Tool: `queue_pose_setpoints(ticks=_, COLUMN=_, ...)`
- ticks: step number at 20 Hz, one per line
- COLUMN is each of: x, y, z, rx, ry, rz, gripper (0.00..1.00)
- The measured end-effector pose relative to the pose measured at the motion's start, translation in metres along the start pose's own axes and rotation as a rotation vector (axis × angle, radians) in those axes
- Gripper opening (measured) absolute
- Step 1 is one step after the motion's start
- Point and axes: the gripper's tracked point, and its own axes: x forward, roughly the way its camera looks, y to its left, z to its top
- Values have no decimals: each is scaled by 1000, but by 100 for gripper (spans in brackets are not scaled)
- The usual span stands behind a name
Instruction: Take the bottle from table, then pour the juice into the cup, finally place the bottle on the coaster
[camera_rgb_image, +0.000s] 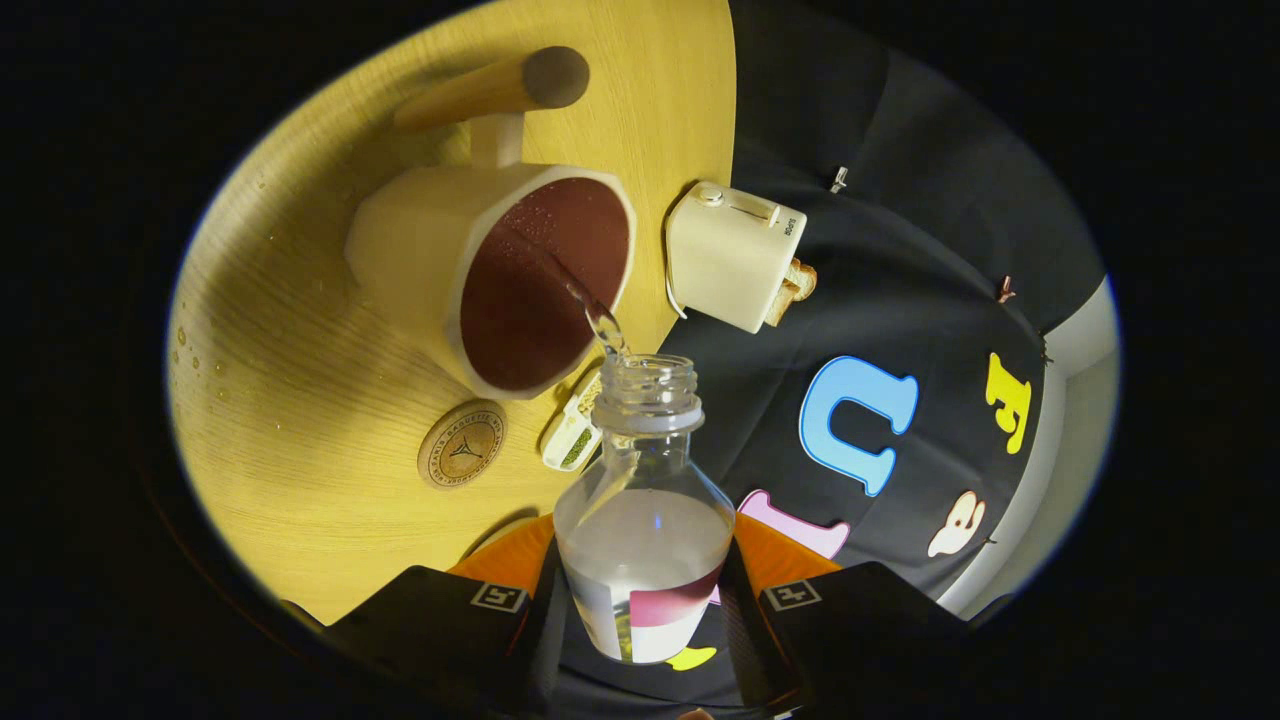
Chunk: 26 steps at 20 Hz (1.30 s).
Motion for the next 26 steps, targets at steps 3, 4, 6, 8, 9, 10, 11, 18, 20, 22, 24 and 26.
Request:
queue_pose_setpoints(ticks=3, x=-2, y=-2, z=2, rx=-45, ry=-12, rz=-10, gripper=70)
queue_pose_setpoints(ticks=4, x=-2, y=-2, z=3, rx=-54, ry=-15, rz=-11, gripper=70)
queue_pose_setpoints(ticks=6, x=-2, y=-5, z=3, rx=-70, ry=-19, rz=-12, gripper=70)
queue_pose_setpoints(ticks=8, x=-1, y=-8, z=4, rx=-88, ry=-23, rz=-15, gripper=70)
queue_pose_setpoints(ticks=9, x=-1, y=-9, z=4, rx=-104, ry=-23, rz=-16, gripper=70)
queue_pose_setpoints(ticks=10, x=0, y=-11, z=3, rx=-116, ry=-24, rz=-14, gripper=70)
queue_pose_setpoints(ticks=11, x=1, y=-12, z=3, rx=-128, ry=-29, rz=-12, gripper=70)
queue_pose_setpoints(ticks=18, x=3, y=-19, z=-5, rx=-173, ry=-25, rz=-9, gripper=70)
queue_pose_setpoints(ticks=20, x=4, y=-20, z=-5, rx=-196, ry=-29, rz=-9, gripper=70)
queue_pose_setpoints(ticks=22, x=4, y=-20, z=-6, rx=-218, ry=-33, rz=-12, gripper=70)
queue_pose_setpoints(ticks=24, x=1, y=-20, z=-5, rx=-234, ry=-37, rz=-13, gripper=70)
queue_pose_setpoints(ticks=26, x=0, y=-19, z=-1, rx=-261, ry=-53, rz=-12, gripper=70)
